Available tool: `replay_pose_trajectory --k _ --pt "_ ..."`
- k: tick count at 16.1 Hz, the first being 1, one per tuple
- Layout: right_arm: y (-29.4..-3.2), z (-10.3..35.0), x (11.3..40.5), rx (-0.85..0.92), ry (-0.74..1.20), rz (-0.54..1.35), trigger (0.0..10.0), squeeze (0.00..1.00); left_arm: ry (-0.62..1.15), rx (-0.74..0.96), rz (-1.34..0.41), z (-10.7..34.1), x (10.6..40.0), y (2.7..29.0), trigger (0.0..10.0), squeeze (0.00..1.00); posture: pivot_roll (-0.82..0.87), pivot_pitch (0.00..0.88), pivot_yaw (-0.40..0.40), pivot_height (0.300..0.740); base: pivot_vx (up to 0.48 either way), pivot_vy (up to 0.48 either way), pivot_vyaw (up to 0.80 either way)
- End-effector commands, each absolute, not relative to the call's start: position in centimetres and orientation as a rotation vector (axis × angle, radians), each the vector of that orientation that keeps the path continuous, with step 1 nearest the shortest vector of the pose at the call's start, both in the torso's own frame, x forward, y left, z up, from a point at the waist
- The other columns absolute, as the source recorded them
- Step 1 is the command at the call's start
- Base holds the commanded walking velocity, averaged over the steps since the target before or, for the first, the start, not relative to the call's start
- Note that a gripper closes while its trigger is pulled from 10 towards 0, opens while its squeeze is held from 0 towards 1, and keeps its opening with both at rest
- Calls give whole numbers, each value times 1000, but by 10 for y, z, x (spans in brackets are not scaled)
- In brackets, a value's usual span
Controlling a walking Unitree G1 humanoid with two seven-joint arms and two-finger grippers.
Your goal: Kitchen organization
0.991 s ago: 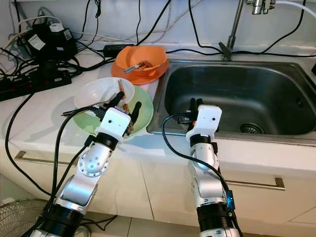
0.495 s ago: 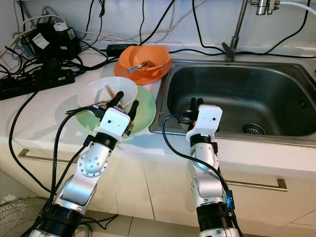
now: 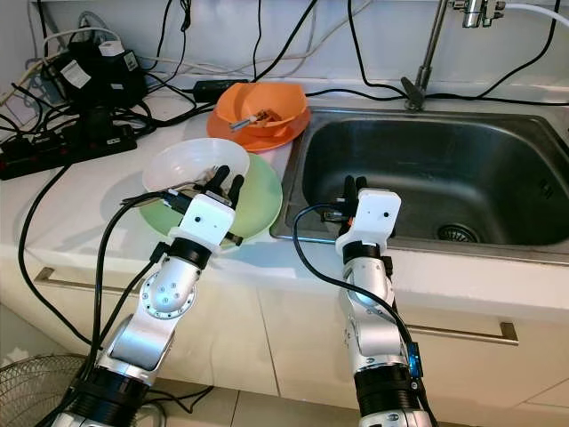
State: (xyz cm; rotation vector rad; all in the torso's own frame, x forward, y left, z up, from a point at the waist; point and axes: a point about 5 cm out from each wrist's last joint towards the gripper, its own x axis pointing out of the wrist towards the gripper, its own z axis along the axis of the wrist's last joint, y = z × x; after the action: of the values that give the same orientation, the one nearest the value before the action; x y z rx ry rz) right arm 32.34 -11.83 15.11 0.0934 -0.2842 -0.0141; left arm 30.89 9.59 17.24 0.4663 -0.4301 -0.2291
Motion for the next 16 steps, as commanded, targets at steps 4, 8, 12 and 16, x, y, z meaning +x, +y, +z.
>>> replay_pose_trajectory --k 4,8,12,16 --pt "-117 154 326 96 -294 -16 10000 0 -489 502 -226 183 309 94 0 0 66 39 64 740 0 0 0" --pt "-117 155 327 98 -296 -15 10000 0 -555 563 -220 196 309 91 0 0 68 39 61 740 0 0 0" --pt "-115 154 327 101 -295 -8 10000 0 -662 634 -208 219 307 86 10000 0 69 38 61 740 0 0 0" --pt "-116 154 326 96 -299 -14 10000 0 -785 586 -242 248 301 73 10000 0 69 37 61 740 0 0 0"
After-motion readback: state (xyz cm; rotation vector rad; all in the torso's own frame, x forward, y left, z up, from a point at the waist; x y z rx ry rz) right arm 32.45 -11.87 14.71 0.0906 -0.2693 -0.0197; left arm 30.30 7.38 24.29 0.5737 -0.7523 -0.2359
